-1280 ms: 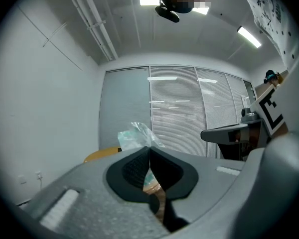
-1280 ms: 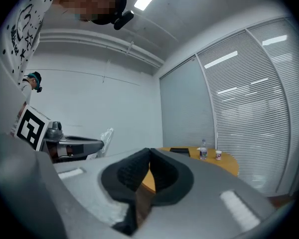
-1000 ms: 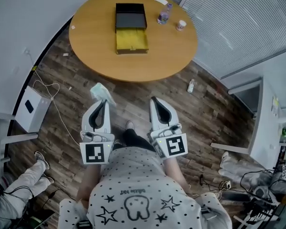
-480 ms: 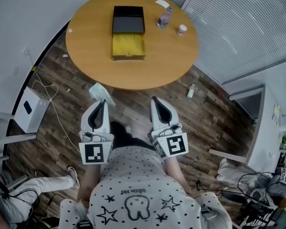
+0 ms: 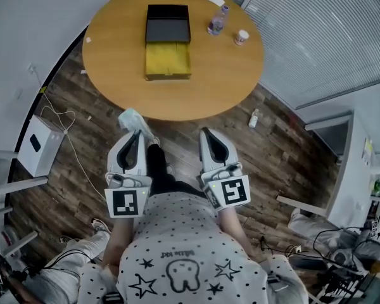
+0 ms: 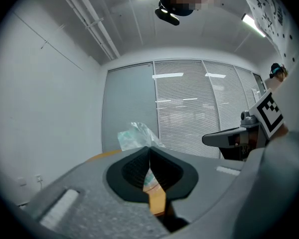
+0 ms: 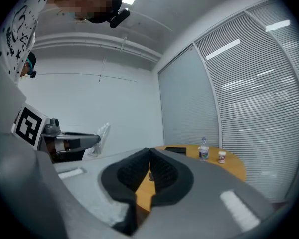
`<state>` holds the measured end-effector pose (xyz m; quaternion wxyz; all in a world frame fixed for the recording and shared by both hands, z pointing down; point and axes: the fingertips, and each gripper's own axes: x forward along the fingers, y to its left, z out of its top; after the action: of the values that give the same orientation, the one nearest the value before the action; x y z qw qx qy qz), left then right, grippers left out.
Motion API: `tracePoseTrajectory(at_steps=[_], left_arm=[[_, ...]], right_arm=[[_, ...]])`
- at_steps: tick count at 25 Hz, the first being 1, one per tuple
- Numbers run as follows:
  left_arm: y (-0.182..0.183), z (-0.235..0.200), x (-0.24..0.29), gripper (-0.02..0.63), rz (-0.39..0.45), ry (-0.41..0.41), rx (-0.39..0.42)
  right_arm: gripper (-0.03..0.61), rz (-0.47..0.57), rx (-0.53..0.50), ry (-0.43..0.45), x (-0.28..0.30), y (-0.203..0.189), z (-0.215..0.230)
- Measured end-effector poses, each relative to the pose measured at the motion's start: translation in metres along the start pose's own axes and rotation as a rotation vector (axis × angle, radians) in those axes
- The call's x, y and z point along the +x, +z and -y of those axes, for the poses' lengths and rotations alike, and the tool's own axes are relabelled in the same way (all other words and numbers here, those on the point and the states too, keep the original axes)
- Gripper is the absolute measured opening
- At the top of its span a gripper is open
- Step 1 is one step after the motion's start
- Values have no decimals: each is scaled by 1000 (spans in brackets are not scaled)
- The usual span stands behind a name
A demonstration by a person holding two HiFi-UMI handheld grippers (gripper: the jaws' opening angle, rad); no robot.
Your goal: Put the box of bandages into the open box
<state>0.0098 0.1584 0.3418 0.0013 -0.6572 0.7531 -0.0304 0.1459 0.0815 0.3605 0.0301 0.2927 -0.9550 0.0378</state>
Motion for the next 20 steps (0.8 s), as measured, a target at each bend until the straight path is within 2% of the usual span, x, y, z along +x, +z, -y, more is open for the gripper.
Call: tracePoseTrajectory(at_steps=[9,20], left_arm=[[-3,-35,44,12,-14,7,-15],[6,-85,129,12,-5,-57,-8]], right_arm=[[5,-18,8,9,54,4,9],[5,-7,14,-28,141,24,34]])
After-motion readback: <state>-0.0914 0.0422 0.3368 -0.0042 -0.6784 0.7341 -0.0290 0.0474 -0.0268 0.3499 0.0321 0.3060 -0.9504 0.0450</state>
